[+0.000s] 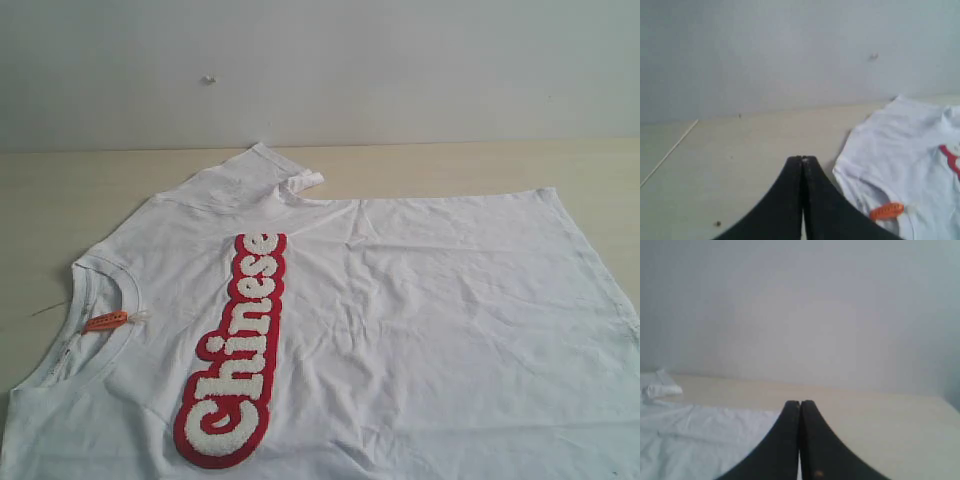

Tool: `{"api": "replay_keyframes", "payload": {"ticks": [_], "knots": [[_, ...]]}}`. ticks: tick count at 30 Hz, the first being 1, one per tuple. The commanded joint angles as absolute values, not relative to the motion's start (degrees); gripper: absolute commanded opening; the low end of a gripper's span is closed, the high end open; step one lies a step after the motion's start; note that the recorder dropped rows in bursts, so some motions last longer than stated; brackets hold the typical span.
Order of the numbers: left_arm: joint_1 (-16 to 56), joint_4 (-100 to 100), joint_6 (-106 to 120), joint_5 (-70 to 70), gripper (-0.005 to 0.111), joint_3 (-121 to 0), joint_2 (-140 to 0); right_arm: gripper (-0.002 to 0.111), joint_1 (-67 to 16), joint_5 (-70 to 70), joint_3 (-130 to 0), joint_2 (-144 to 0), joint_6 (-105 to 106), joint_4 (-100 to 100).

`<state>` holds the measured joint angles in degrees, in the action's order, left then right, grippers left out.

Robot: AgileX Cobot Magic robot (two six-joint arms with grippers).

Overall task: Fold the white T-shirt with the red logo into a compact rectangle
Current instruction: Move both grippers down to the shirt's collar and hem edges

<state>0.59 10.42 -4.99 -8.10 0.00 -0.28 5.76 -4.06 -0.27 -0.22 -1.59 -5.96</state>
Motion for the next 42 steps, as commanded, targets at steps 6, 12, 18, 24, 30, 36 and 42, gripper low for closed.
{"api": "replay_keyframes", "payload": {"ticks": [6,12,18,24,30,36,42], "knots": [[0.9,9.74,-20.09,31.27,0.0,0.0,0.0,0.0,5.99,26.32,0.0,0.0,-3.31,-6.03],[0.9,9.36,-29.38,36.66,0.0,-1.81,0.0,0.0,5.99,35.85,0.0,0.0,-5.67,-6.03],[0.9,9.73,-35.6,31.63,0.0,-10.66,-0.87,0.0,5.99,40.88,-0.37,0.0,-23.86,-4.37],[0.9,15.07,-39.46,22.23,0.0,-25.15,-10.6,0.0,5.99,29.65,-14.8,-1.82,-23.87,-6.7],[0.9,26.23,-45.45,13.53,0.0,-40.07,-23.28,0.0,5.99,10.61,-33.54,-13.75,-21.06,-6.7],[0.9,30.42,-43.85,-1.31,0.0,-51.16,-38.43,0.0,5.99,-9.68,-49.82,-29.1,-12.07,-6.7],[3.06,30.21,-42.65,-9.68,0.0,-54.82,-54.6,0.0,5.99,-27.55,-61.87,-47.4,-4.78,-6.46]]}}
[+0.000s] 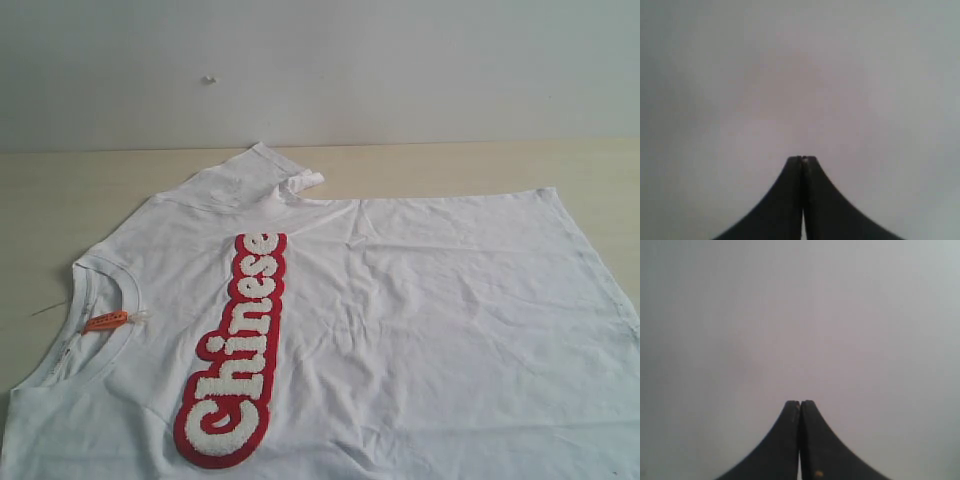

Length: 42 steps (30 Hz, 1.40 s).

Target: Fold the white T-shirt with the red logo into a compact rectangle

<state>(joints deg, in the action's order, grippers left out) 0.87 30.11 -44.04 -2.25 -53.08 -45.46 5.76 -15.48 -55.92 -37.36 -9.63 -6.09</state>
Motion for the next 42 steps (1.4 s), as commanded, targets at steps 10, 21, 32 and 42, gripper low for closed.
{"api": "replay_keyframes", "payload": {"ticks": [10,21,32,42], "knots": [[9.33,-9.59,16.89,-30.6,0.0,-64.12,-80.76,0.0,5.99,-35.78,-66.44,-68.29,13.8,3.19],[9.01,-17.32,54.83,-69.96,0.0,-76.92,-99.37,0.005,5.99,-59.91,-74.83,-86.67,41.15,16.93],[9.29,-10.67,79.0,-56.33,0.064,-64.23,-99.67,0.067,5.99,-58.93,-63.84,-88.74,63.54,6.69],[9.29,-10.67,81.02,-45.66,0.105,-59.21,-99.76,0.079,5.99,-46.06,-55.24,-88.74,67.79,3.5]]}}
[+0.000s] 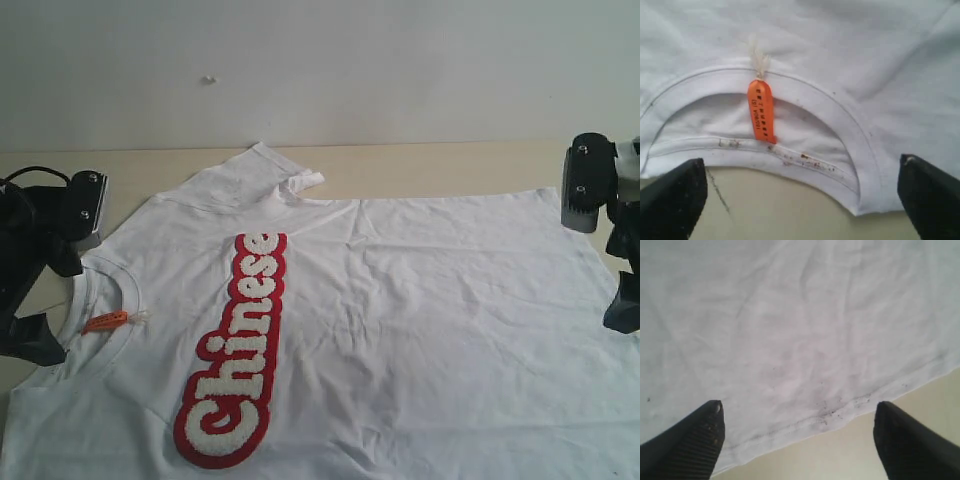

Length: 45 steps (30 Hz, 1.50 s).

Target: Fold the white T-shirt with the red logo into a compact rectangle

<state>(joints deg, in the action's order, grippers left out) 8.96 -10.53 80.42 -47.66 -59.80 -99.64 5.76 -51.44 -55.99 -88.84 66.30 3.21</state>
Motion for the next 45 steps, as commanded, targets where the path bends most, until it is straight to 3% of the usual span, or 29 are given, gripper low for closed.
{"api": "replay_keyframes", "payload": {"ticks": [1,5,14,19,24,35,45], "knots": [[9.29,-10.67,81.37,-45.66,0.105,-59.21,-99.76,0.079,5.99,-44.72,-55.24,-88.74,67.9,4.02],[9.29,-9.55,86.31,-41.5,0.105,-59.32,-99.56,0.079,5.99,-35.57,-55.24,-87.0,68.56,1.9],[9.29,-11.43,87.44,-40.31,0.105,-59.32,-99.26,0.079,5.99,-35.12,-55.24,-85.86,68.92,0.0],[9.07,-10.81,89.69,-42.03,0.105,-59.32,-99.26,0.079,5.99,-48.09,-59.28,-89.45,66.26,-6.51],[9.07,-8.0,91.2,-45.78,0.105,-59.32,-99.11,0.079,5.99,-69.15,-69.76,-94.04,77.1,3.0],[5.59,-11.78,92.83,-45.24,0.105,-59.32,-99.21,0.079,7.46,-69.96,-73.37,-105.0,79.67,1.01],[5.13,-17.14,97.84,-42.56,0.105,-59.32,-99.77,0.079,14.69,-68.56,-73.37,-107.76,83.52,0.0]]}}
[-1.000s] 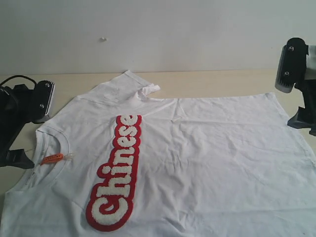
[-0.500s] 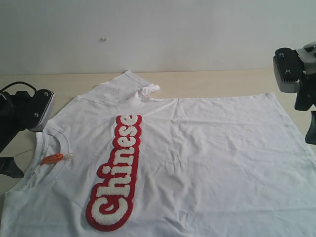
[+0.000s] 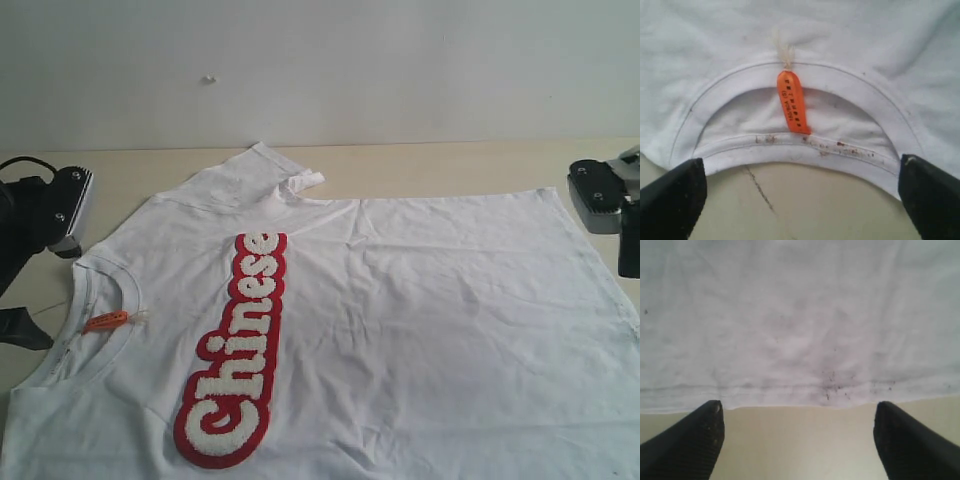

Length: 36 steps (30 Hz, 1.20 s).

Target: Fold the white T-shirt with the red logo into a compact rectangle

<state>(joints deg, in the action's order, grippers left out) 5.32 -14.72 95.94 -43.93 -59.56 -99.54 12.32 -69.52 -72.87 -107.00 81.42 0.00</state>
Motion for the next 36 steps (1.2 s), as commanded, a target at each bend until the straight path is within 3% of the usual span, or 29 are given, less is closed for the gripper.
{"api": "replay_keyframes", "payload": {"ticks": [1,18,36], "knots": [[5.13,-17.24,97.85,-42.27,0.105,-59.32,-99.81,0.079,14.69,-68.56,-73.37,-108.27,84.47,0.0],[5.13,-16.96,98.98,-39.8,0.105,-59.32,-106.0,0.079,14.69,-55.3,-73.49,-118.97,85.87,-4.72],[5.13,-16.92,101.57,-37.34,0.105,-59.32,-106.69,0.079,14.69,-50.93,-73.57,-115.81,90.94,-0.83]]}}
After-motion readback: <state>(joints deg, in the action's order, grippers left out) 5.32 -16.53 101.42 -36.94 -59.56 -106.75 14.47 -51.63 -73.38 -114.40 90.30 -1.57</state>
